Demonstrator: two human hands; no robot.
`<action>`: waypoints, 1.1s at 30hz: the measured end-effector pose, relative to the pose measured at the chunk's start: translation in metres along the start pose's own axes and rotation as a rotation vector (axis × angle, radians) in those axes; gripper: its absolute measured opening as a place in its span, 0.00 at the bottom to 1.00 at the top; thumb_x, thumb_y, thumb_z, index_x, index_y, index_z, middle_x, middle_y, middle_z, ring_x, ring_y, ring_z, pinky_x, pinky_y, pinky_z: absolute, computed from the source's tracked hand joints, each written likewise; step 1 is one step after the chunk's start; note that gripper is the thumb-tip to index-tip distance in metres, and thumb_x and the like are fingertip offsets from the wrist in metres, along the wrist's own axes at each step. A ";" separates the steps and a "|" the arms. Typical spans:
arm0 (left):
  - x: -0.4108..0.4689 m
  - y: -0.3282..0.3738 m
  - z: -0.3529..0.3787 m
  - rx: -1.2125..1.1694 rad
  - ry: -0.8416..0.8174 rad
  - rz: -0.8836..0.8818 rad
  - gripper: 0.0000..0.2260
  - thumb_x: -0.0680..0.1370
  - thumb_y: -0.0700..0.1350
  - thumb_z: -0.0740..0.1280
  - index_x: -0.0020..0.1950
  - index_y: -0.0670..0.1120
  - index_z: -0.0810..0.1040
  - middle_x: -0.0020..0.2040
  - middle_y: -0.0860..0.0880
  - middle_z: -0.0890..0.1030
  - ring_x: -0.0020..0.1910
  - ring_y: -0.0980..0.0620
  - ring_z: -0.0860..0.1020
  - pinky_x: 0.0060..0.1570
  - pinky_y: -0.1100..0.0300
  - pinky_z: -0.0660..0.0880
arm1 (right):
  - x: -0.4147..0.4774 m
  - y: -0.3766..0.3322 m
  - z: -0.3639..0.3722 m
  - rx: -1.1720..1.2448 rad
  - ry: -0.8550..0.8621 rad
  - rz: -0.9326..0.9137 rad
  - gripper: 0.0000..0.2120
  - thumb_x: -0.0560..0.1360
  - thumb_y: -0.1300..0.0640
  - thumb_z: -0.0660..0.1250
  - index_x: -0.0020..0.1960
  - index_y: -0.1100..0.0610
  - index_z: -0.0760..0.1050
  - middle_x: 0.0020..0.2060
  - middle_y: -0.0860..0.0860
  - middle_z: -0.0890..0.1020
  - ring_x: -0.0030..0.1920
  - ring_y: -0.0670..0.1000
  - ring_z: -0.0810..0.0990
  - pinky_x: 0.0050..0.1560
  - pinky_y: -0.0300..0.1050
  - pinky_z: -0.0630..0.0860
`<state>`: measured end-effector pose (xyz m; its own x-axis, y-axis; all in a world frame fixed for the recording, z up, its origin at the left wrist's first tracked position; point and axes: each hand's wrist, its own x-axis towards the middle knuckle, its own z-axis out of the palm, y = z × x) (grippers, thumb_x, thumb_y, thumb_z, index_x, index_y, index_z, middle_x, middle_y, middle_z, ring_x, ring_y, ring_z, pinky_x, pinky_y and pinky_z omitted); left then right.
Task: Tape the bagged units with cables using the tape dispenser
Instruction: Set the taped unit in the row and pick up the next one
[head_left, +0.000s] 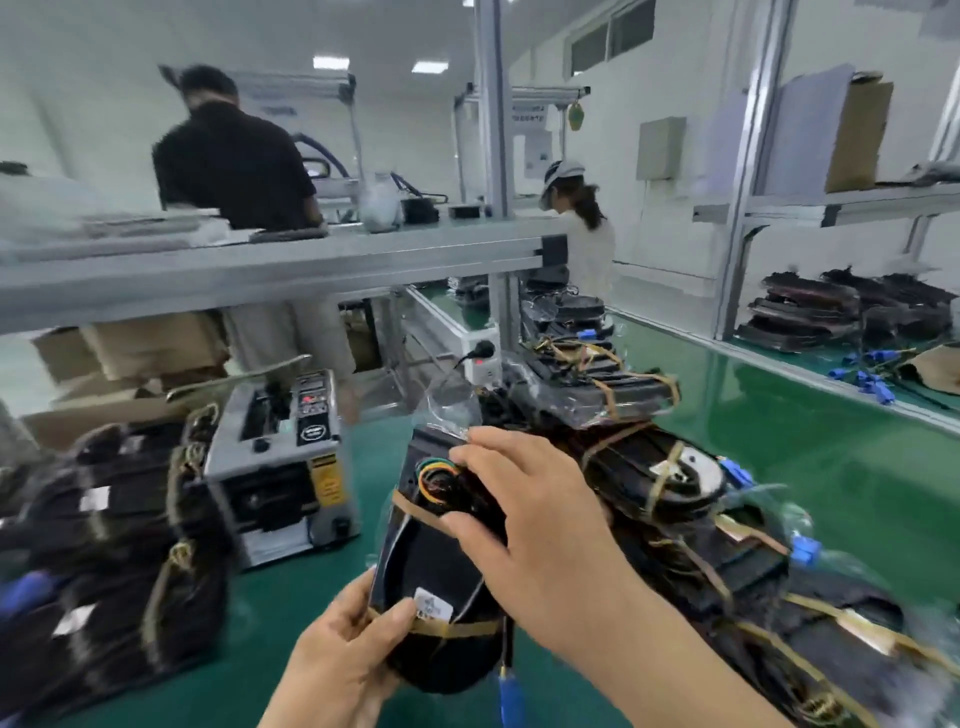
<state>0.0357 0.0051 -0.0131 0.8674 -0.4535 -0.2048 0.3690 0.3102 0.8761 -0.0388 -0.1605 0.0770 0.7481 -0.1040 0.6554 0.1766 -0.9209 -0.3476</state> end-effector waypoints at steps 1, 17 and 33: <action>-0.004 0.005 -0.013 -0.015 0.035 0.017 0.28 0.65 0.35 0.70 0.66 0.39 0.76 0.56 0.33 0.82 0.55 0.33 0.81 0.58 0.41 0.75 | 0.005 -0.008 0.013 0.035 -0.035 -0.027 0.22 0.70 0.56 0.77 0.63 0.60 0.80 0.62 0.54 0.81 0.63 0.57 0.79 0.67 0.55 0.73; -0.019 0.027 -0.096 -0.318 0.106 0.053 0.25 0.68 0.30 0.63 0.66 0.35 0.74 0.60 0.29 0.79 0.65 0.29 0.74 0.62 0.38 0.71 | 0.015 -0.048 0.121 1.228 -0.394 0.436 0.55 0.52 0.54 0.86 0.74 0.43 0.64 0.65 0.42 0.80 0.63 0.39 0.78 0.58 0.36 0.77; -0.022 0.098 -0.125 0.351 0.072 0.509 0.28 0.73 0.28 0.68 0.66 0.54 0.78 0.64 0.51 0.81 0.66 0.54 0.77 0.64 0.52 0.71 | 0.002 -0.028 0.123 1.061 -0.468 0.318 0.29 0.58 0.56 0.80 0.59 0.50 0.82 0.52 0.48 0.87 0.53 0.45 0.85 0.51 0.33 0.77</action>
<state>0.0948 0.1497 0.0231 0.9306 -0.2597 0.2578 -0.2176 0.1737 0.9604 0.0368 -0.0887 0.0057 0.9746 0.0783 0.2098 0.2164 -0.0882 -0.9723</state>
